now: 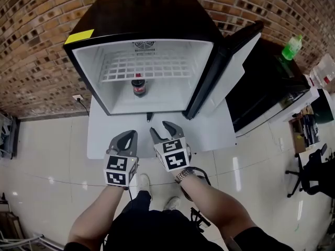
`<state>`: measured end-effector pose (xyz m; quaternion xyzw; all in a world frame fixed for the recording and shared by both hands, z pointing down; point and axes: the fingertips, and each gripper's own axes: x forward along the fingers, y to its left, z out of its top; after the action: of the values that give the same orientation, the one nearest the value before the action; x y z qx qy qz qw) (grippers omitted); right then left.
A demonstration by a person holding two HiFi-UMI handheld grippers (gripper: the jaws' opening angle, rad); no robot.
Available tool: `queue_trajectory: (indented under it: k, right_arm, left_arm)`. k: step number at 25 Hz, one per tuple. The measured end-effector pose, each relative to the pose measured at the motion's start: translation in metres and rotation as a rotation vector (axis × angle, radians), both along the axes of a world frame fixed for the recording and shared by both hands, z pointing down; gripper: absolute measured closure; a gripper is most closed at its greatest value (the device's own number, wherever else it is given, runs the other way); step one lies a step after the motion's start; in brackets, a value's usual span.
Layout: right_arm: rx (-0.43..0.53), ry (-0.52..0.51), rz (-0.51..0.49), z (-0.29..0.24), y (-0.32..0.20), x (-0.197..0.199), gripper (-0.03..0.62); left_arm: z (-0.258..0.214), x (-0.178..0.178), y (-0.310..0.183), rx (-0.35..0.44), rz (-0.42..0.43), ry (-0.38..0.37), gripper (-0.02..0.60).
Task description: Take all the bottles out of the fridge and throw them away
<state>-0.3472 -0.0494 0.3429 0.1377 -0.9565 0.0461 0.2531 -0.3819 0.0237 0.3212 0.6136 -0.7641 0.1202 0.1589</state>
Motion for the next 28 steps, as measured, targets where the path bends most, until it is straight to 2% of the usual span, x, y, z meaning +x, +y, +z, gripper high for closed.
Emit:
queue_trajectory:
  k: [6, 12, 19, 21, 25, 28]
  right_arm:
    - [0.027, 0.003, 0.026, -0.002, -0.023, -0.071, 0.399]
    - [0.039, 0.018, 0.057, 0.000, -0.049, -0.120, 0.382]
    - [0.031, 0.051, 0.081, 0.012, -0.071, -0.156, 0.353]
    - [0.027, 0.059, 0.087, 0.014, -0.077, -0.165, 0.319]
    - [0.027, 0.075, 0.088, 0.021, -0.088, -0.181, 0.319]
    - [0.032, 0.086, 0.089, 0.024, -0.096, -0.193, 0.295]
  left_arm:
    - [0.001, -0.052, -0.008, 0.003, 0.015, -0.001, 0.578]
    - [0.004, -0.082, -0.021, -0.001, 0.058, -0.006, 0.578]
    - [0.006, -0.103, -0.032, -0.006, 0.090, -0.009, 0.578]
    - [0.008, -0.107, -0.035, -0.009, 0.097, -0.009, 0.578]
    - [0.012, -0.113, -0.039, -0.017, 0.108, -0.006, 0.578]
    - [0.015, -0.118, -0.040, -0.021, 0.113, -0.003, 0.578]
